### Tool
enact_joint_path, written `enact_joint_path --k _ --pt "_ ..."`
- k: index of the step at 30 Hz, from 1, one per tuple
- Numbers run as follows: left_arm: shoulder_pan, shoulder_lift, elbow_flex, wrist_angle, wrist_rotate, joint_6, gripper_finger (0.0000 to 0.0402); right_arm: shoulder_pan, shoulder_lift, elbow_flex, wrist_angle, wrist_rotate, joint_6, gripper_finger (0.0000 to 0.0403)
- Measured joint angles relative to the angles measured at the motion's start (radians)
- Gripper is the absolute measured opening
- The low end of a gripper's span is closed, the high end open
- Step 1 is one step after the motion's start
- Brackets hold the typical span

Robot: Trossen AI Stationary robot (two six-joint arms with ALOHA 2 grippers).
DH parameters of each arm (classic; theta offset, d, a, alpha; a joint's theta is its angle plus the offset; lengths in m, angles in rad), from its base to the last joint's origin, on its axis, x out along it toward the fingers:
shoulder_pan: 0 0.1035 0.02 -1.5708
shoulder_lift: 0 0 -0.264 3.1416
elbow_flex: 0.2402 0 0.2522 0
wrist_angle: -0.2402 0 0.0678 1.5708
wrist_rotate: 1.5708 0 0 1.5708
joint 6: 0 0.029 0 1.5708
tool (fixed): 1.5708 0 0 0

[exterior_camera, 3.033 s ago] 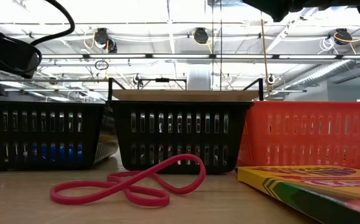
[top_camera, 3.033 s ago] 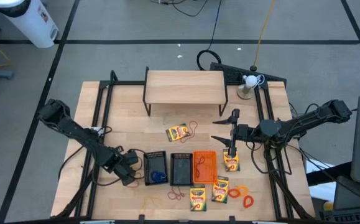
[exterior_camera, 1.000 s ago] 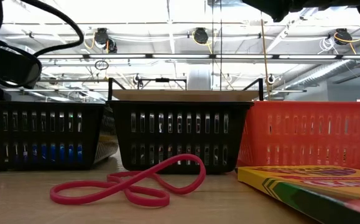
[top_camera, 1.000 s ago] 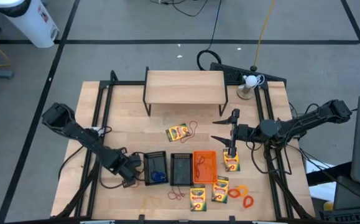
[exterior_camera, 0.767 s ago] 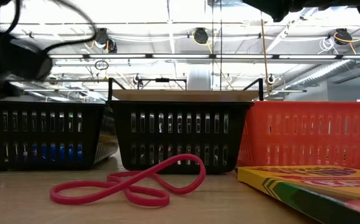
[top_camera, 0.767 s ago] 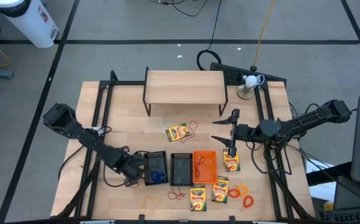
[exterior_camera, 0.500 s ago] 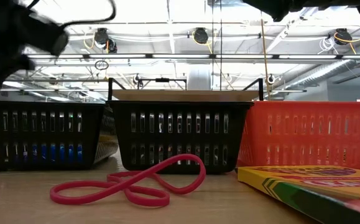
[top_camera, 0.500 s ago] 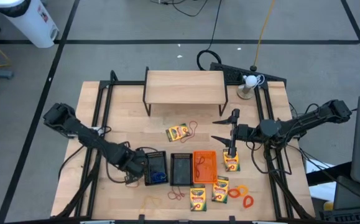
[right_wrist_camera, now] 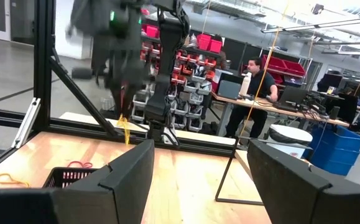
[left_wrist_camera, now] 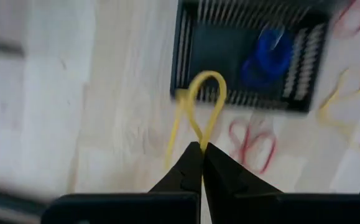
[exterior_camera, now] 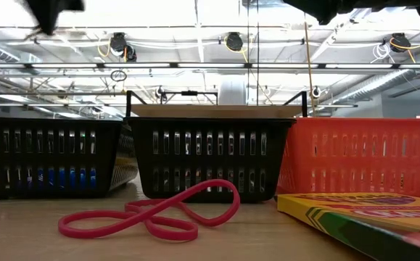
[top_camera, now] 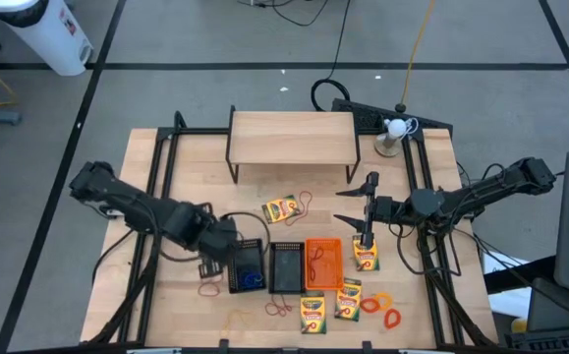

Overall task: Pick & Place Office Desk Supplies
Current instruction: Put the yellow rubber band into the orange bin

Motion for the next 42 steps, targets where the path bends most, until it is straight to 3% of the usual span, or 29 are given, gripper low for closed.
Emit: enact_joint_path --k 6,13,17,21,36,42 --pt "0.043 -0.001 0.091 0.196 -0.178 0.212 0.0002 0.000 0.000 0.000 0.018 -0.004 0.001 0.0247" --pt "0.083 0.008 0.016 0.713 -0.326 0.575 0.0001 0.000 0.000 0.000 0.034 -0.009 0.072 0.0247" --pt "0.116 0.014 -0.098 1.160 -0.322 0.786 0.0001 0.000 0.003 0.000 0.038 -0.041 0.086 0.0247" --pt "0.159 0.016 -0.179 1.413 -0.254 0.895 0.0001 0.000 0.017 0.000 0.070 -0.112 0.089 0.0247" --pt "0.228 0.015 -0.226 1.574 0.011 0.918 0.0000 -0.005 0.139 0.000 0.249 -0.137 0.097 0.0247" --pt "0.228 0.015 -0.227 1.609 0.048 0.923 0.0000 -0.004 0.181 0.000 0.303 -0.137 0.097 0.0247"
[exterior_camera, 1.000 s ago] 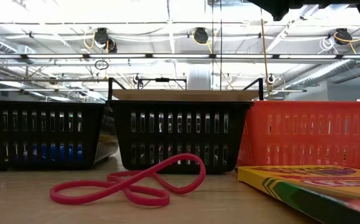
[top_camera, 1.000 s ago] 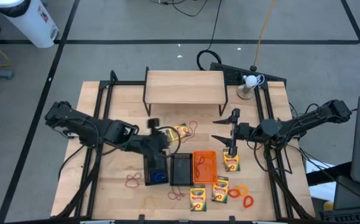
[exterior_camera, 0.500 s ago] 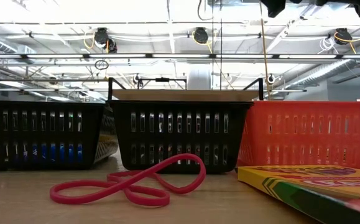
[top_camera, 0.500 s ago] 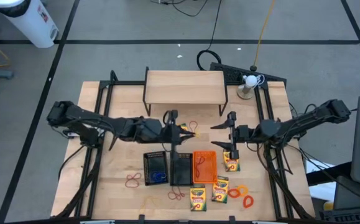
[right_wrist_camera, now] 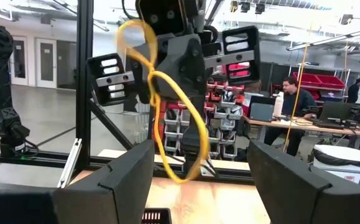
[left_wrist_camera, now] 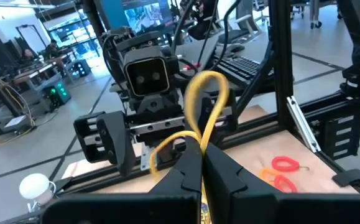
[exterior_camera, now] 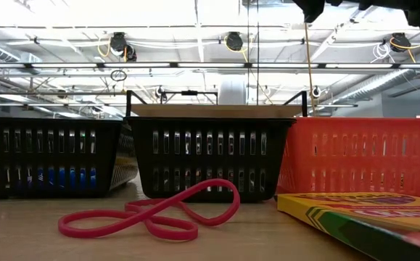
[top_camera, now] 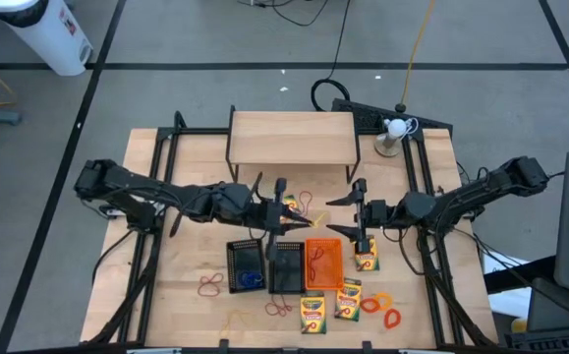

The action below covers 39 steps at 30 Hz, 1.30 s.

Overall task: Pick & Place Office Desk Supplies
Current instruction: Put the yellow rubber band into the orange bin

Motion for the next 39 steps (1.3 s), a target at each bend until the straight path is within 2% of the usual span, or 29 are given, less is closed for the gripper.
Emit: enact_joint_path --k 10,16,33,39 --pt "0.013 0.000 0.000 0.008 0.016 -0.003 0.0000 0.000 0.009 0.000 0.020 -0.002 0.001 0.0247" --pt "0.029 0.000 0.000 0.028 0.069 -0.018 0.0000 0.000 0.009 0.000 0.023 -0.002 0.012 0.0247" --pt "0.034 0.009 0.000 0.033 0.071 -0.026 0.0000 -0.002 0.009 0.000 0.040 -0.029 0.025 0.0247" --pt "0.039 0.058 0.000 0.060 0.094 -0.027 0.0000 -0.017 0.009 0.000 0.046 -0.106 0.054 0.0247"
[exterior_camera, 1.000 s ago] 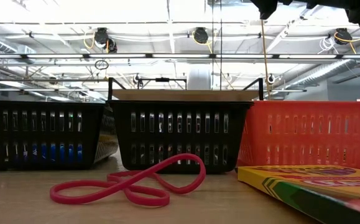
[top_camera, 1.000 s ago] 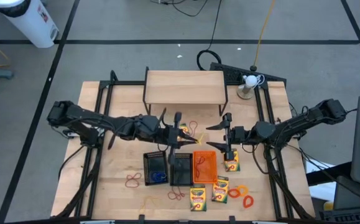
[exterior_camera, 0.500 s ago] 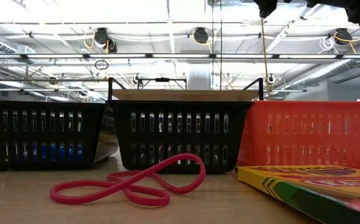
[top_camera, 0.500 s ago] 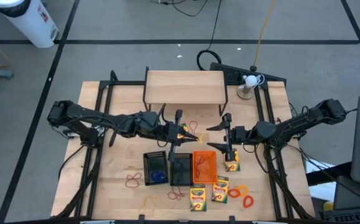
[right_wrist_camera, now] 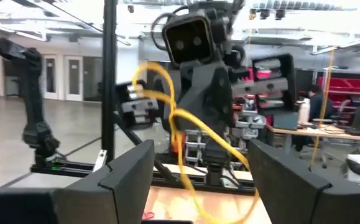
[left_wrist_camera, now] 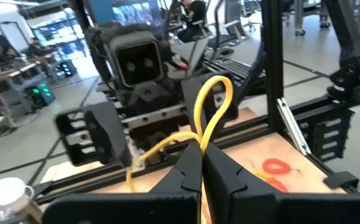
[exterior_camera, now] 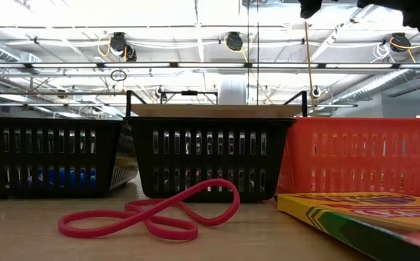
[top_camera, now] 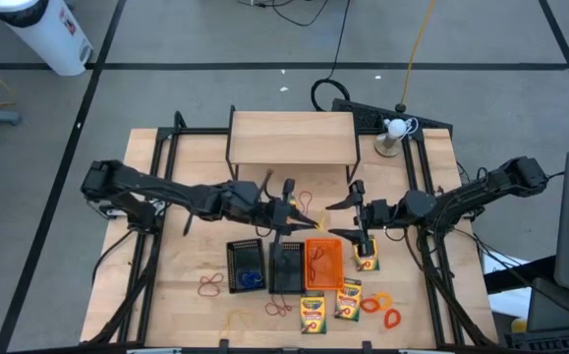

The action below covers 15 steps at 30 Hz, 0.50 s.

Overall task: Pick & Place Office Desk Supplies
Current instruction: Put the yellow rubber band into the orange bin

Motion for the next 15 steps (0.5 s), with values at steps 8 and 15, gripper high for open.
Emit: enact_joint_path --k 8,15 --pt "0.018 0.015 0.000 0.025 0.001 -0.003 0.0000 -0.007 0.000 0.000 -0.011 0.001 0.007 0.0247" --pt "0.017 0.014 0.009 0.021 0.038 -0.004 0.0000 -0.007 0.000 0.000 -0.022 0.002 0.007 0.0241"
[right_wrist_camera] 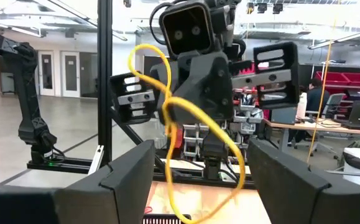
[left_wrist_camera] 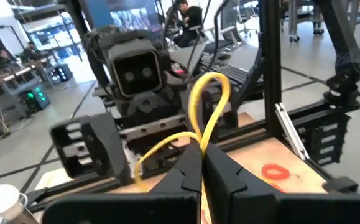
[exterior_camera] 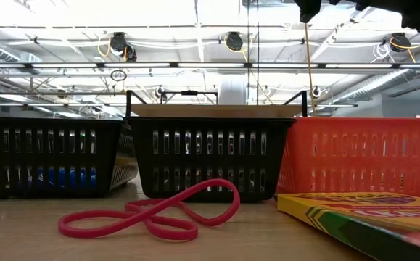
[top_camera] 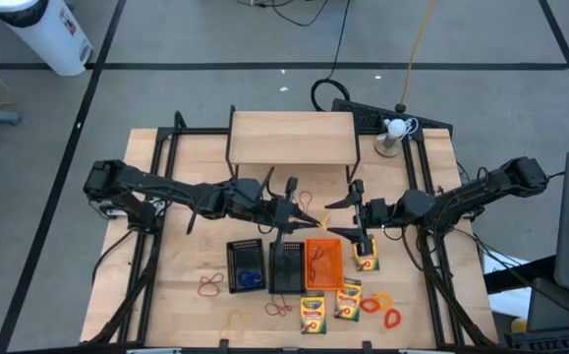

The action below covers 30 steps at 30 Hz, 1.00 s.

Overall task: Pick & Place Office Desk Supplies
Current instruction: Put the yellow rubber band into the orange bin

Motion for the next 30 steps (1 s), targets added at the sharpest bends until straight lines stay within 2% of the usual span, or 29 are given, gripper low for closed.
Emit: enact_joint_path --k 5,13,15,23,30 --pt "0.001 0.000 0.000 0.009 0.000 -0.002 0.0000 0.000 0.000 0.000 0.001 0.004 -0.004 0.0188" --pt "0.000 0.000 0.000 0.006 0.000 -0.003 0.0000 0.000 0.000 0.000 -0.005 0.005 -0.049 0.0034" --pt "0.000 0.000 0.000 0.005 0.000 -0.003 0.0000 0.000 0.000 0.000 -0.011 0.005 -0.067 0.0009" --pt "0.000 0.000 0.000 0.006 -0.001 -0.003 0.0001 0.000 0.000 0.000 -0.017 0.008 -0.079 0.0001" --pt "0.001 0.000 0.000 0.001 -0.001 -0.041 0.0039 0.000 0.000 0.000 -0.018 0.009 -0.079 0.0001"
